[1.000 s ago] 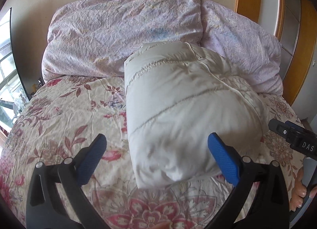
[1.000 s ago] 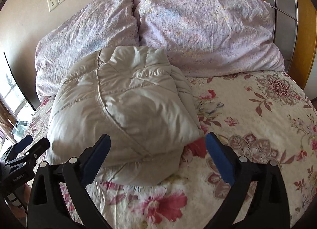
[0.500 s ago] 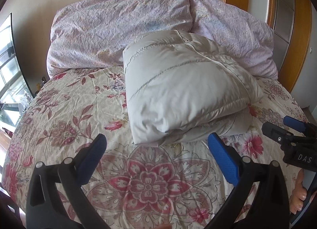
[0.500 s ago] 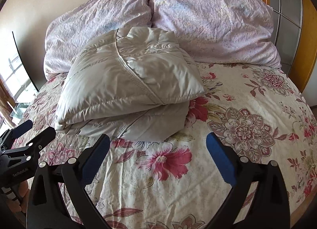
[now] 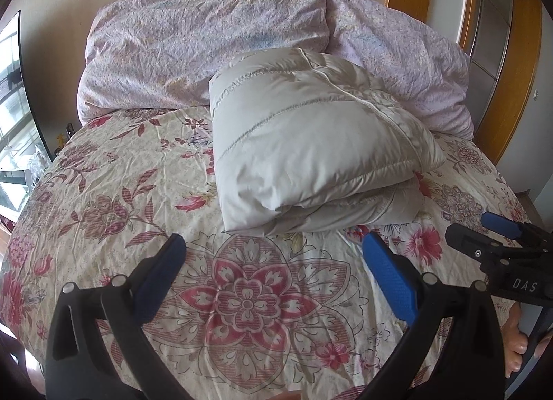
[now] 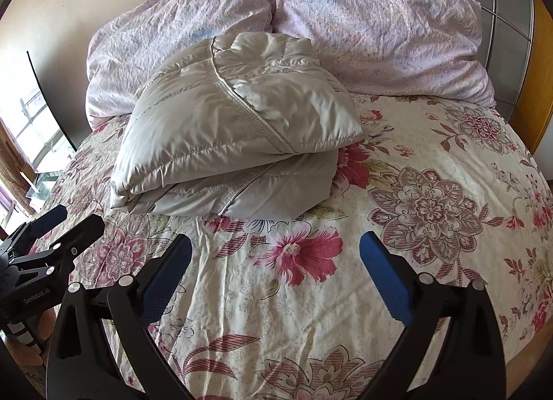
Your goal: Fold large clothes
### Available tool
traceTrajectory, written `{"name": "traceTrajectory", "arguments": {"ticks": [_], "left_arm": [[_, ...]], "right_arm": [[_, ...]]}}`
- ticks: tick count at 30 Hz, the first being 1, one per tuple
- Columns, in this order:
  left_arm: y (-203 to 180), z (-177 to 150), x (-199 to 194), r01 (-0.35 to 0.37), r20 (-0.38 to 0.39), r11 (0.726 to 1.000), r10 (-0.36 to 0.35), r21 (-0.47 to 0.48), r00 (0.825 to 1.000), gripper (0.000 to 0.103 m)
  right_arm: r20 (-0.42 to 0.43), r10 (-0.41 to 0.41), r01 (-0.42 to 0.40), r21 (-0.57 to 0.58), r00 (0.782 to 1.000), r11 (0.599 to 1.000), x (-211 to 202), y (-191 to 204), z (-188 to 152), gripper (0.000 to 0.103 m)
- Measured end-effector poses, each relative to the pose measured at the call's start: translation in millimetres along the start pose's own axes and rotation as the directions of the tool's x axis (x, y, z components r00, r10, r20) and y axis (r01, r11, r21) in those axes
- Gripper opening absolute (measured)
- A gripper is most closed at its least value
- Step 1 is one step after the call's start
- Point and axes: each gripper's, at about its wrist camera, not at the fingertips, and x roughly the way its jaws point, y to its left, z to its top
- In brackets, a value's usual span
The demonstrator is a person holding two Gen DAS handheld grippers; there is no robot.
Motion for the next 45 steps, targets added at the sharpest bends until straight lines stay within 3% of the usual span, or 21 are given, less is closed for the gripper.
{"name": "traceTrajectory", "arguments": {"ticks": [17, 45], "left_arm": [[-9, -5, -9, 0.058, -0.016, 0.998, -0.059, -0.018, 0.998, 0.101], [-10, -5, -15, 0.052, -0.021, 0.999, -0.052, -0.017, 0.998, 0.101]], "right_arm": [[-0.007, 0.049, -0.049, 0.034, 0.999, 0.998, -18, -10, -2, 0.099], [-0.01, 0.056, -0.056, 0.036, 0.998, 0.998, -23, -10, -2, 0.099]]}}
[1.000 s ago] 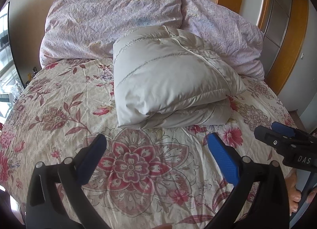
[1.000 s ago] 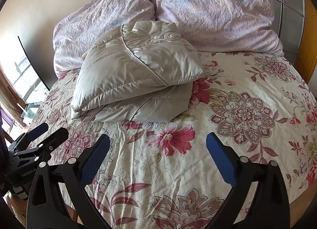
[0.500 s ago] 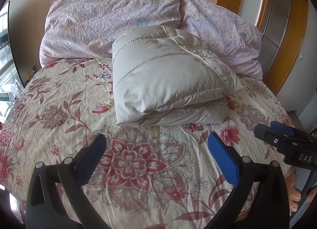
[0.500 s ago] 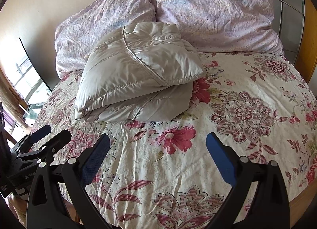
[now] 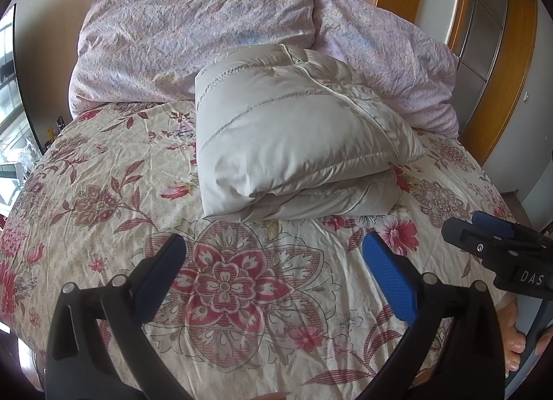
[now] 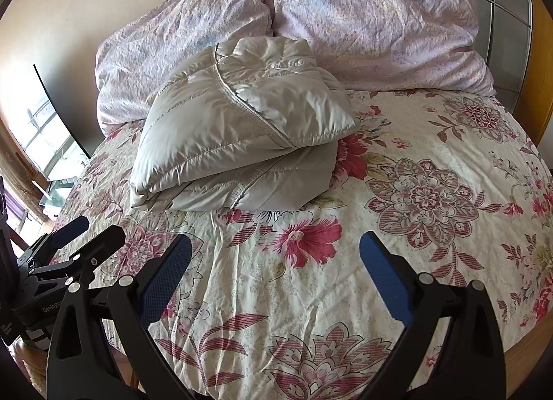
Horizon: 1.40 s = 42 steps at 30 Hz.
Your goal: Fold large clothes
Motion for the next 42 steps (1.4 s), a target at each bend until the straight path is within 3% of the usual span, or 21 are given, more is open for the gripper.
{"name": "traceTrajectory", "arguments": {"ticks": [42], "left_arm": [[4, -2, 14, 0.001, -0.022, 1.0, -0.001, -0.004, 1.0, 0.101]], "right_arm": [[-0.01, -0.004, 0.004, 0.002, 1.0, 1.0, 5, -4, 1, 0.099]]}}
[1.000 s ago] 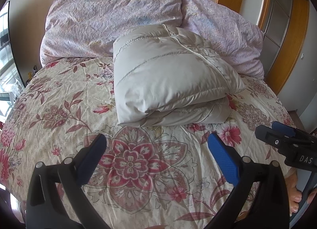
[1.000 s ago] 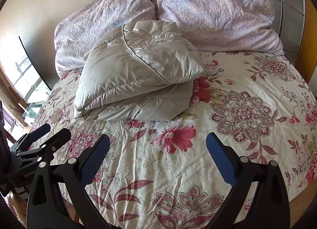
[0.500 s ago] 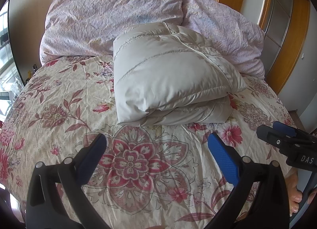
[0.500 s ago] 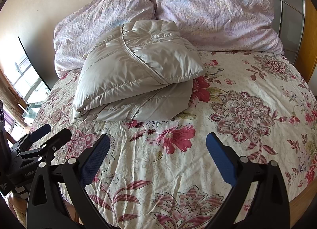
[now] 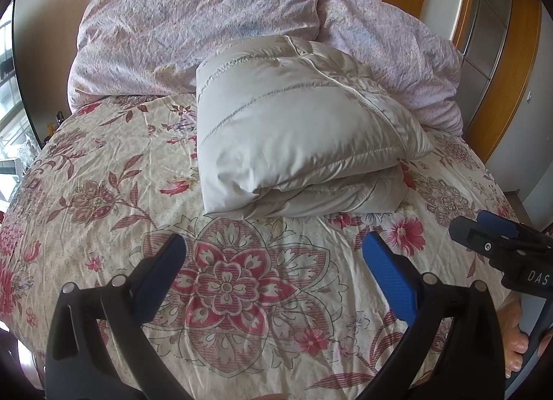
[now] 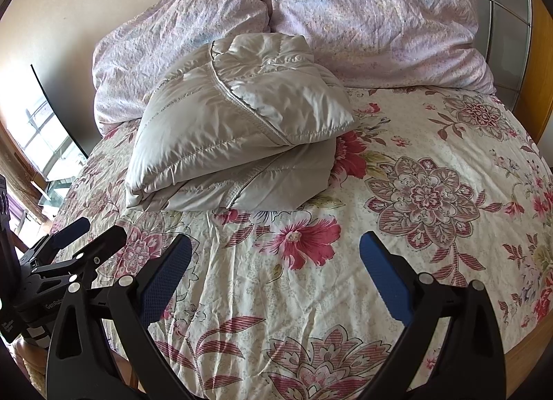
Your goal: Fold large clothes
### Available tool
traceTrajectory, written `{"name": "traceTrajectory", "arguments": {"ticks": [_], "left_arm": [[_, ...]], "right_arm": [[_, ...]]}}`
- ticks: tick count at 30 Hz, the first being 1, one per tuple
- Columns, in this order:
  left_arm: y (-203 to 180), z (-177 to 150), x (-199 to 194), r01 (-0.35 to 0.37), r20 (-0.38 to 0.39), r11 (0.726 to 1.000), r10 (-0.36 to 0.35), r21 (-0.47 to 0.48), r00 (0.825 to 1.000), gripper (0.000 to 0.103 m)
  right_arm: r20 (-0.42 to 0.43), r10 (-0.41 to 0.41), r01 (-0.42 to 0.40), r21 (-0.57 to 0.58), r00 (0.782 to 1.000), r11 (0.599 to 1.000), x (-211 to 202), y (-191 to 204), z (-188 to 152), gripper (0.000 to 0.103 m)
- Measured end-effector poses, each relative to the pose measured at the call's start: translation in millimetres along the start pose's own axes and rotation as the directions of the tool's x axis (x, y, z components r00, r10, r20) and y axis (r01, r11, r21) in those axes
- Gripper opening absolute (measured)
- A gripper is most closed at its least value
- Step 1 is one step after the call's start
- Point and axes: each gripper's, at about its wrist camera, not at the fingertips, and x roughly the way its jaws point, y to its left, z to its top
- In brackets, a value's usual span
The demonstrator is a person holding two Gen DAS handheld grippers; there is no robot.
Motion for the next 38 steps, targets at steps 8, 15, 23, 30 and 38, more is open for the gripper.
{"name": "traceTrajectory", "arguments": {"ticks": [8, 15, 23, 30, 38], "left_arm": [[-1.0, -0.1, 0.3, 0.001, -0.002, 1.0, -0.001, 0.002, 1.0, 0.101], [-0.7, 0.1, 0.9, -0.004, -0.001, 1.0, 0.004, 0.001, 1.0, 0.101], [0.7, -0.1, 0.9, -0.009, 0.002, 1.0, 0.009, -0.004, 1.0, 0.101], [0.5, -0.1, 0.7, -0.012, 0.002, 1.0, 0.012, 0.0, 1.0, 0.101], [-0.6, -0.1, 0.1, -0.012, 0.004, 1.0, 0.012, 0.002, 1.0, 0.101]], "right_arm": [[0.0, 0.001, -0.001, 0.0, 1.0, 1.0, 0.5, -0.3, -0.4, 0.099], [-0.001, 0.005, -0.005, -0.003, 1.0, 1.0, 2.7, 0.2, -0.9, 0.099], [-0.001, 0.004, -0.004, -0.002, 1.0, 1.0, 3.2, 1.1, -1.0, 0.099], [-0.002, 0.003, -0.003, -0.001, 1.0, 1.0, 3.1, 1.3, -1.2, 0.099], [-0.007, 0.007, -0.007, -0.003, 1.0, 1.0, 4.4, 1.6, -2.2, 0.099]]}}
